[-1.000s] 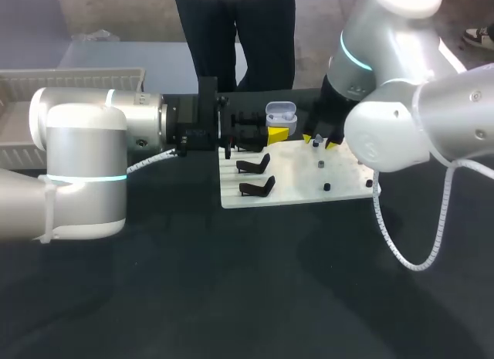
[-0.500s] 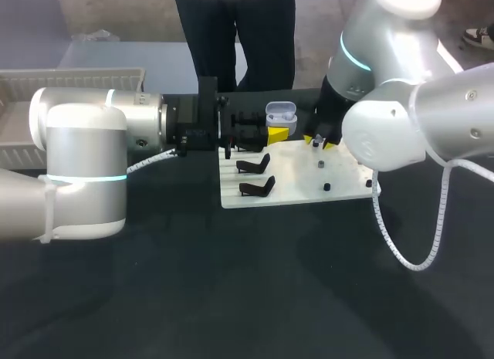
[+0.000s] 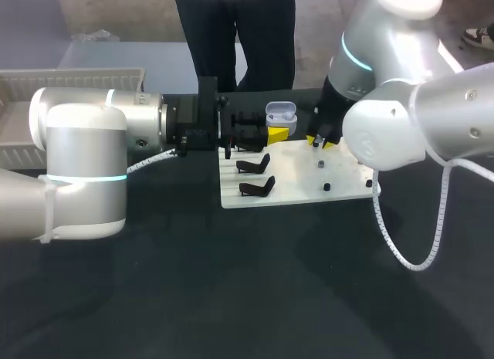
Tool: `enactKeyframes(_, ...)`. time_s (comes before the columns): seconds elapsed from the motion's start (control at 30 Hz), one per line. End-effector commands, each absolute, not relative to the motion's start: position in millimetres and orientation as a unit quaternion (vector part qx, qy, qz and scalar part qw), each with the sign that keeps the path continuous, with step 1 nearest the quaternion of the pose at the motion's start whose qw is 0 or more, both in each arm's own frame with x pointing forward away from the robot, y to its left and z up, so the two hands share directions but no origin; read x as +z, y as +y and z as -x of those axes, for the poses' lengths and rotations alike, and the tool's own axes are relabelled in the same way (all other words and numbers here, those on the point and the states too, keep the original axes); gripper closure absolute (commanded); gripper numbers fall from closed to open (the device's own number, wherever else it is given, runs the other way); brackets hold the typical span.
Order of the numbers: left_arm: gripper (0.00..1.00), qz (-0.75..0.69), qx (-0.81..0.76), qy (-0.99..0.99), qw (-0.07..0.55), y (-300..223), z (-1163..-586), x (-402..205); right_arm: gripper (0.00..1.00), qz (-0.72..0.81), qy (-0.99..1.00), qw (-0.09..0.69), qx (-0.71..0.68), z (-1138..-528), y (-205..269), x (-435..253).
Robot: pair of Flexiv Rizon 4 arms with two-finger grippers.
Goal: Pick up each earbud case from the left stands, insert the matching earbuds, close the lid, and place the case in the box.
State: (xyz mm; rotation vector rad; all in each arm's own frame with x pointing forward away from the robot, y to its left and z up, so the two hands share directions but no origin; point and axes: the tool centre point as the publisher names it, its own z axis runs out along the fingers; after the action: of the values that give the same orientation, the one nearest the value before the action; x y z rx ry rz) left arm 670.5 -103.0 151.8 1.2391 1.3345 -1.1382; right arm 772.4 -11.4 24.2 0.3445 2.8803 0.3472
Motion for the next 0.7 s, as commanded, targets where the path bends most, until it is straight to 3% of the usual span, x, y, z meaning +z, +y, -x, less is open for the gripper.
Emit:
enactKeyframes(0.03,1.00,-0.505,-0.464,0.545,0.482,-103,-669,150,0.73,-0.118,0.980,0.111,0.119,-772,-13,25)
enactKeyframes(0.23,1.00,-0.505,-0.464,0.545,0.482,-103,-669,150,0.82,-0.119,0.980,0.109,0.119,-771,-13,25)
enactKeyframes(0.33,1.00,-0.505,-0.464,0.545,0.482,-103,-669,150,1.00,-0.118,0.980,0.109,0.119,-771,-12,25)
enactKeyframes(0.7,1.00,-0.505,-0.464,0.545,0.482,-103,-669,150,1.00,-0.111,0.981,0.108,0.114,-766,-16,49)
